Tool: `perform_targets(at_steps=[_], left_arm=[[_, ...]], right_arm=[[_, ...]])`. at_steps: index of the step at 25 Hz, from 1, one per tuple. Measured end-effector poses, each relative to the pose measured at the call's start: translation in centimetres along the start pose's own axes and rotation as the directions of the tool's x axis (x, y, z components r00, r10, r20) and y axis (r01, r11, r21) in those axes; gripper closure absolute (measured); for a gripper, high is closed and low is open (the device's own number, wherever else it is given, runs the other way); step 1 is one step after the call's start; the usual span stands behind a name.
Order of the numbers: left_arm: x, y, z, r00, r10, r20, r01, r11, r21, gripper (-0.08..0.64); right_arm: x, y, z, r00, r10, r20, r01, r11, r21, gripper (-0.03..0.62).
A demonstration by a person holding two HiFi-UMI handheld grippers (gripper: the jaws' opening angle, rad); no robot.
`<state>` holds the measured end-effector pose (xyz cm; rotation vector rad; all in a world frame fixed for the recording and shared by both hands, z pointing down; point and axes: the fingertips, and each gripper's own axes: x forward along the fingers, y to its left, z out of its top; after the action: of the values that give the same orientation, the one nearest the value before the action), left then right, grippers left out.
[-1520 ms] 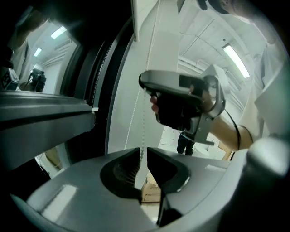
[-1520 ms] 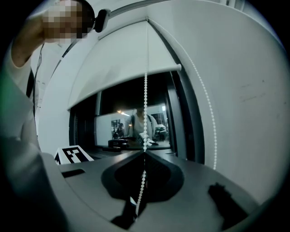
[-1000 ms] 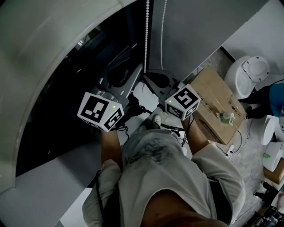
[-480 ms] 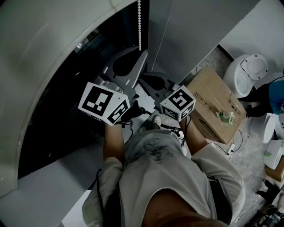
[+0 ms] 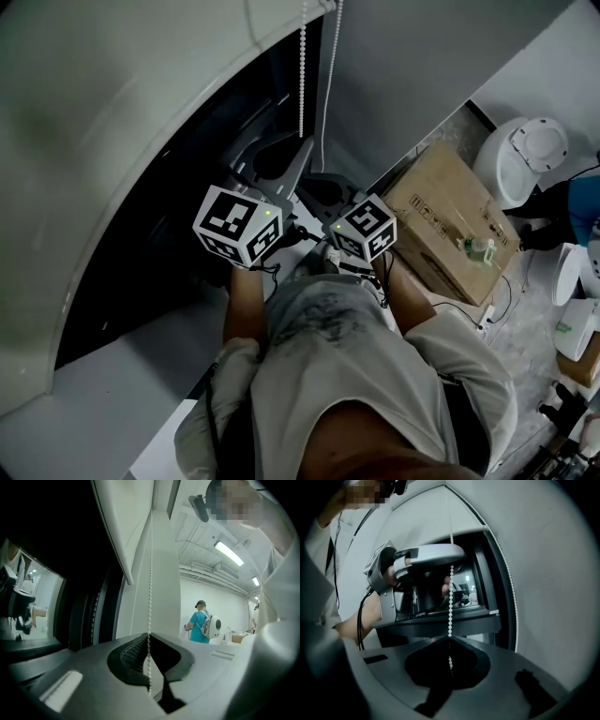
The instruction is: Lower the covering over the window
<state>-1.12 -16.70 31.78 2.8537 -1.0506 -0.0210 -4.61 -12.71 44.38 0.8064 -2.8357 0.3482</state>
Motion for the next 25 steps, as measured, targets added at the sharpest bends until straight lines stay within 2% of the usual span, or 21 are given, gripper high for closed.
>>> perform_targets(at_steps=[10, 17, 19, 20, 21, 25], left_arm=[[-0.2, 0.3, -4.5, 0.998, 0.017, -0.062, -0.02, 0.998, -0.054, 0.541], [-0.5, -0.1, -5.5, 0.998, 0.012, -0.062, -0.016, 0.997, -0.069, 0.543], [-0.6, -0.3, -5.4, 0.998, 0.01, -0.061, -0.015, 0.998, -0.067, 0.541], [-0.7, -0.3, -5.5, 0.998, 0.011, -0.062, -0.015, 0.998, -0.066, 0.541], [-0.7, -0.3, -5.5, 0.998, 0.012, -0.061, -0.016, 0.998, -0.066, 0.541], [-0.9, -0.4, -5.5, 0.998, 0.012, -0.06, -0.016, 0.998, -0.064, 0.542]], right_arm=[[0.2, 0.1, -4.4, 0.995, -0.008, -0.098, 0.012, 0.999, 0.038, 0.574], [-0.4, -0.1, -5.0, 0.995, -0.023, -0.097, 0.024, 1.0, 0.014, 0.574], [-1.3, -0.1, -3.8, 0.998, -0.019, -0.066, 0.019, 1.0, 0.01, 0.566], [-1.9, -0.1, -2.9, 0.999, -0.011, -0.036, 0.011, 1.0, 0.016, 0.535], [-2.5, -0.1, -1.7, 1.0, 0.0, 0.004, 0.0, 1.0, 0.024, 0.492], [-5.7, -0.8, 4.9, 0.979, 0.023, 0.202, -0.034, 0.998, 0.052, 0.466]])
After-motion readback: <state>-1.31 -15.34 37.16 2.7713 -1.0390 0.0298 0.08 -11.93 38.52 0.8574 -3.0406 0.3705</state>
